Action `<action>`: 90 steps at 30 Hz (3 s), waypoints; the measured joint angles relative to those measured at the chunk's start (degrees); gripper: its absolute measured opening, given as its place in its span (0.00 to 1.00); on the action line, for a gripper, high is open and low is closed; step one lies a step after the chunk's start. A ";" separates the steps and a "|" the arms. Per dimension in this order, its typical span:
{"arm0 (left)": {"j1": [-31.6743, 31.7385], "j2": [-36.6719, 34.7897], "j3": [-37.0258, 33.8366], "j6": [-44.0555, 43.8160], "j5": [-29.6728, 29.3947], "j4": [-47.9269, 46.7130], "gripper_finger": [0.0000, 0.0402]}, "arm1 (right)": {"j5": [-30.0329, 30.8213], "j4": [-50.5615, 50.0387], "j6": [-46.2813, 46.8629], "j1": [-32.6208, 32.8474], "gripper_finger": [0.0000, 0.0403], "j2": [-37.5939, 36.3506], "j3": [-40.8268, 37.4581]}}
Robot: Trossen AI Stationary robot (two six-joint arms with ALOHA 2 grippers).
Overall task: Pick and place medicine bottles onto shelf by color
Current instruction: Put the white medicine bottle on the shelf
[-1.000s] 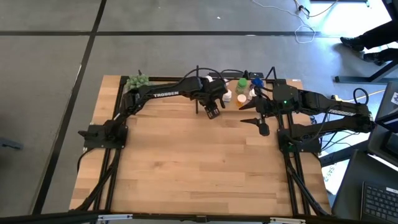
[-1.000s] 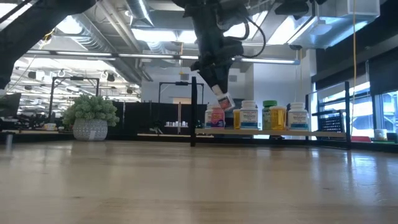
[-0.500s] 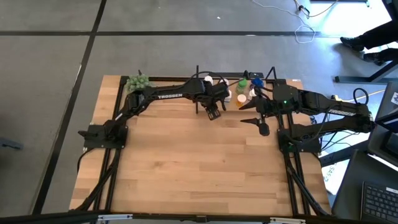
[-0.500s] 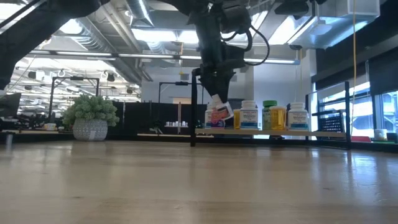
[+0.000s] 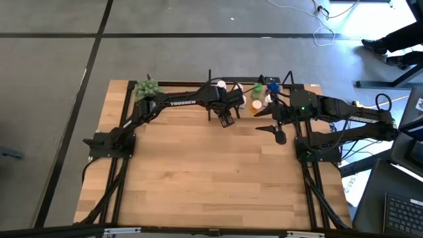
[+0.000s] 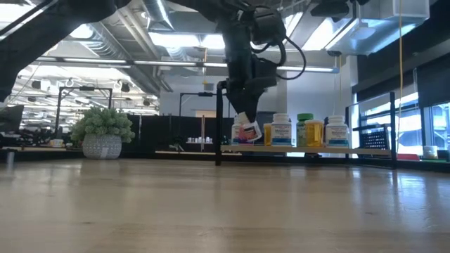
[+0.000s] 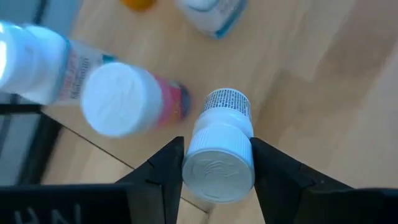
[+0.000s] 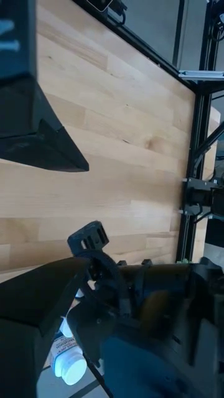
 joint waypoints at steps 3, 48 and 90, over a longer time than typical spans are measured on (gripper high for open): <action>-0.10 0.14 -0.02 0.17 -0.65 -0.50 0.37 | -0.04 0.00 0.00 0.00 0.59 -0.02 0.02; -11.67 0.00 -6.40 -4.78 10.36 -4.81 0.37 | -4.62 -1.05 -0.35 0.02 0.59 -5.90 0.02; -11.49 -0.05 -7.71 -5.01 11.14 -2.99 0.37 | -7.98 -10.56 1.27 -0.02 0.59 -5.81 0.02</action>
